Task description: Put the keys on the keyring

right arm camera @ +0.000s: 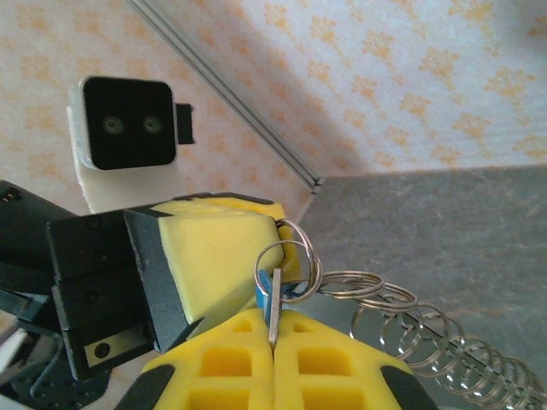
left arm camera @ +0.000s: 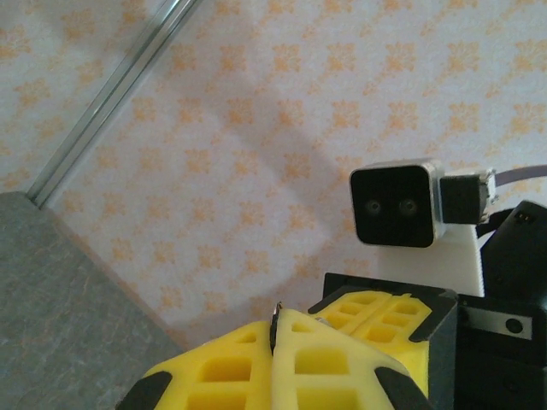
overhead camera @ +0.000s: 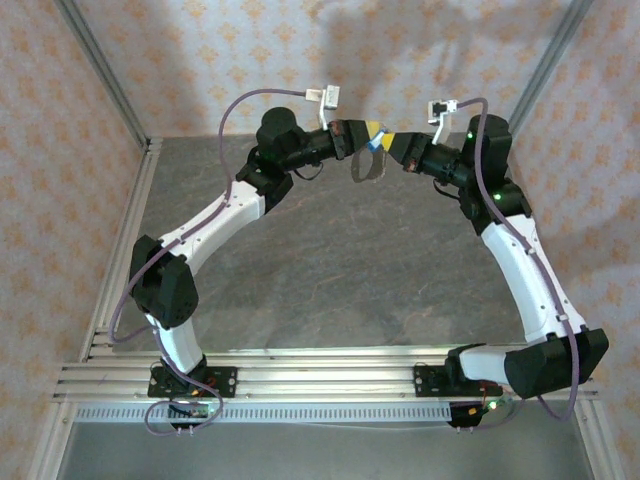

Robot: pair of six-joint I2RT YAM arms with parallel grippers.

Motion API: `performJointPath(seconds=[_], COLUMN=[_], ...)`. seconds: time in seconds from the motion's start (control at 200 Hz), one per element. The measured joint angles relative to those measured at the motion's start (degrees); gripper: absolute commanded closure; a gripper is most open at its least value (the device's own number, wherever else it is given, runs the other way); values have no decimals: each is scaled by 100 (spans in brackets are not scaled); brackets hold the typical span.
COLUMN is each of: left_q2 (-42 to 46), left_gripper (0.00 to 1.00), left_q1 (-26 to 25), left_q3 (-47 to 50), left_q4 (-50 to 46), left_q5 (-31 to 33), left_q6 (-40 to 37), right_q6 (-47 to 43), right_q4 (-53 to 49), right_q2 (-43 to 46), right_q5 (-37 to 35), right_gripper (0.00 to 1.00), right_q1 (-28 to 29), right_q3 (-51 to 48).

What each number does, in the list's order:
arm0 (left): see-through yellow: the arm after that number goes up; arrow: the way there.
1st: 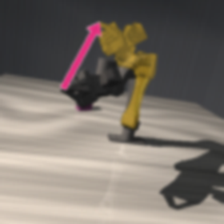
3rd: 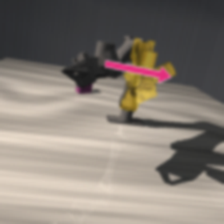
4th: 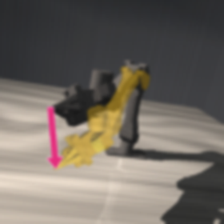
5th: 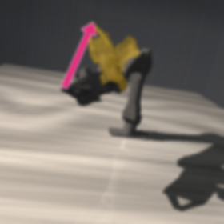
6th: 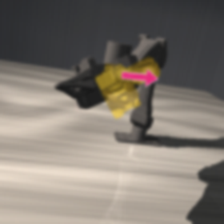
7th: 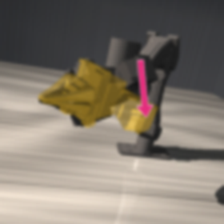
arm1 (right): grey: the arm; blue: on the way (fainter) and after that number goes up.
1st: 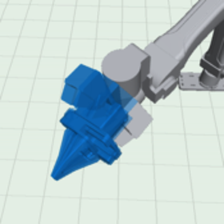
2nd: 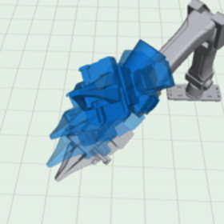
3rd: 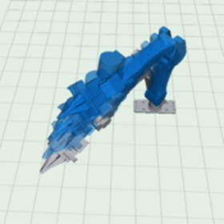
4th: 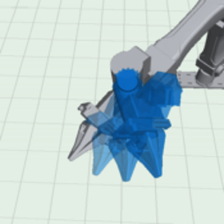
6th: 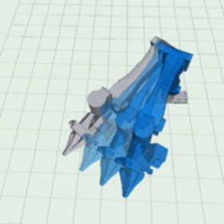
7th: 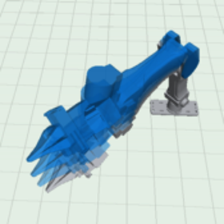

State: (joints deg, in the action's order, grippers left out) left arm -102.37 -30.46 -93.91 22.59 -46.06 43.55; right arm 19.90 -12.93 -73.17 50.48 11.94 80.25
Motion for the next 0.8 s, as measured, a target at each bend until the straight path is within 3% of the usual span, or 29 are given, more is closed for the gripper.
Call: performJointPath(seconds=[0.405,0.801], left_q2=[144,254], left_gripper=[100,100], left_q1=[-105,-105], left_q3=[2,59], left_q4=[-535,-614], left_q5=[-107,-166], left_q6=[-409,-466], right_q6=[-1228,-1462], right_q4=[-1797,-2186], right_q2=[-4,-42], right_q5=[-363,-308], right_gripper=[100,100], right_q1=[-151,-151], right_q3=[490,833])
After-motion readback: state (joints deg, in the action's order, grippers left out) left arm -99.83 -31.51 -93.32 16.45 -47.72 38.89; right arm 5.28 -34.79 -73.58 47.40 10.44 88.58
